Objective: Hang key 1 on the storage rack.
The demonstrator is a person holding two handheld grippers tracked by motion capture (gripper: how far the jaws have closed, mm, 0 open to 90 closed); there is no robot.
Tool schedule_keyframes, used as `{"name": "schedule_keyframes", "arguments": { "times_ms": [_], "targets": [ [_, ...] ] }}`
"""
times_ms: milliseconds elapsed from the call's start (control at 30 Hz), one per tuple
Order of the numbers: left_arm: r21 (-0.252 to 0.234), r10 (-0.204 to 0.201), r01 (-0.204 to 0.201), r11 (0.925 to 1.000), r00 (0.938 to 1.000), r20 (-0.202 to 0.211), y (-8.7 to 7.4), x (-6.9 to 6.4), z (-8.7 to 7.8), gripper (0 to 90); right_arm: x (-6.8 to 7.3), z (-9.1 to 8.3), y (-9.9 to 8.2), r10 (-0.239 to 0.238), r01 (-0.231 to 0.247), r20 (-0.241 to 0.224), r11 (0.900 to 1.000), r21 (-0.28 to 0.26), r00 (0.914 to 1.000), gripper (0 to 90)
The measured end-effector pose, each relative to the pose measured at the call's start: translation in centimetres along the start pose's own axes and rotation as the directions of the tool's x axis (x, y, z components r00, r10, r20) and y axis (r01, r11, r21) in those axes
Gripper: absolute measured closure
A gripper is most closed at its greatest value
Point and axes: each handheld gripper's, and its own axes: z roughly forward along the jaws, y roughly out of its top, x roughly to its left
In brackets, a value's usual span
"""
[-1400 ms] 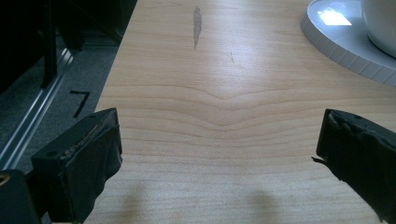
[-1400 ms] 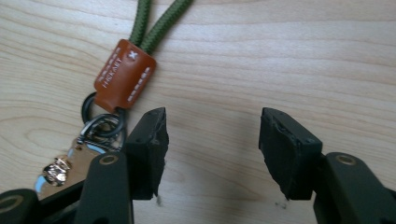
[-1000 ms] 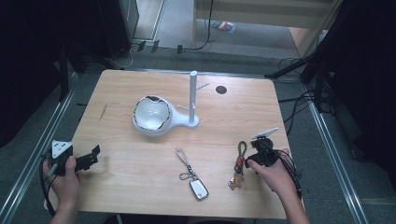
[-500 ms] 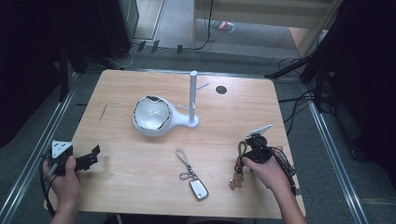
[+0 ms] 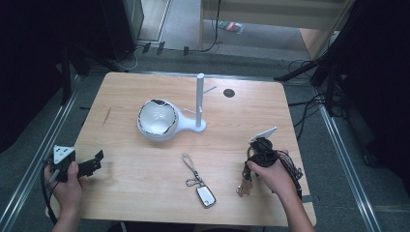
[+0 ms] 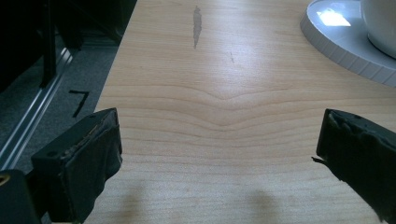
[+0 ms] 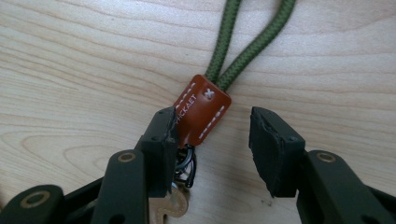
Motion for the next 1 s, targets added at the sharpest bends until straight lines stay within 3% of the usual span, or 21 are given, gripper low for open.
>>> {"name": "schedule_keyframes", "arguments": {
  "times_ms": [533,1000],
  "targets": [
    [0.001,0.001,-0.001,1.0000,1.0000,0.001,0.0,0.0,0.0,0.3,0.6,0.5,0.5,0.001,0.000,-0.024,0.9999,0.014,0.9997,53.8],
    [0.002,0.003,-0.003,1.0000,1.0000,0.001,0.0,0.0,0.0,0.3,1.3,0.7,1.0,0.005,-0.005,-0.009,0.9998,0.017,0.9999,59.6]
  ]
}}
